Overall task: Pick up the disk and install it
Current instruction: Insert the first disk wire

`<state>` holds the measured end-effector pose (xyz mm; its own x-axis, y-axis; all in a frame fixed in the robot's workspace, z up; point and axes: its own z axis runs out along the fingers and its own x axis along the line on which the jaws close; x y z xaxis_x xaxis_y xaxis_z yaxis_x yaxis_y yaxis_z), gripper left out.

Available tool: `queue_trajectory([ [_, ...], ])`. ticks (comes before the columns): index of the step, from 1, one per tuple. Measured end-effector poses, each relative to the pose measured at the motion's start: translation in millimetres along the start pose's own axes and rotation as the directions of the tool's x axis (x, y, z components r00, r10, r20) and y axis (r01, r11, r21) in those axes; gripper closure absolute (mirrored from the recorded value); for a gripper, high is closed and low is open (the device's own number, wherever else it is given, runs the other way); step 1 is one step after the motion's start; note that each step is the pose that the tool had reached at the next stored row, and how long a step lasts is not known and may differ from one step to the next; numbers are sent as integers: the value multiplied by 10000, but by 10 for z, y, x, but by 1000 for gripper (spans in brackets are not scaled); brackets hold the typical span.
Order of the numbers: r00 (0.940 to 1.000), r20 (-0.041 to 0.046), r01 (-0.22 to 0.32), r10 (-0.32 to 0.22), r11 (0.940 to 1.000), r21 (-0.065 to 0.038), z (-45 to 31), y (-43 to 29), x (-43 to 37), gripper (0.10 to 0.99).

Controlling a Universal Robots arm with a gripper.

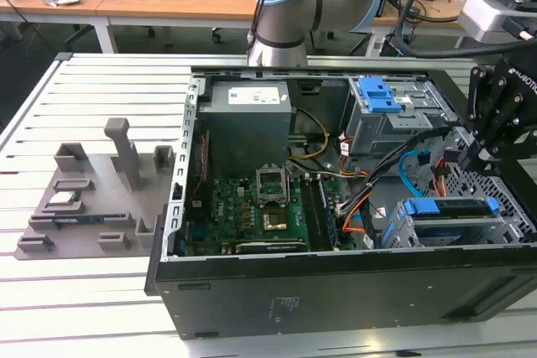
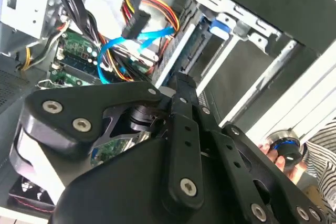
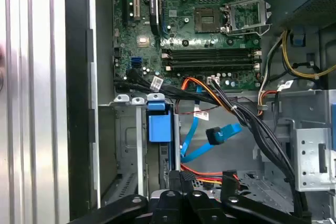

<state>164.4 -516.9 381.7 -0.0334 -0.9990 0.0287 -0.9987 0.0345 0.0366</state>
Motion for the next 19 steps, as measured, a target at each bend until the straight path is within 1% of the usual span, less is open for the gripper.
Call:
queue_trajectory([
  [3,10000,-4,0,0,10000,0,33,-10,-64,980],
  [12,10000,-5,1,-1,10000,0,56,-27,-295,980],
  [13,10000,-10,0,0,10000,0,65,-66,-326,980],
  [14,10000,-11,0,0,10000,0,78,-85,-362,980],
  [15,10000,-12,0,0,10000,0,104,-90,-416,980],
  [16,10000,-36,-1,1,10000,1,143,-100,-484,980],
  [17,10000,-78,-3,3,10000,2,146,-113,-488,980],
  [19,10000,-88,-3,3,10000,3,148,-132,-489,980],
])
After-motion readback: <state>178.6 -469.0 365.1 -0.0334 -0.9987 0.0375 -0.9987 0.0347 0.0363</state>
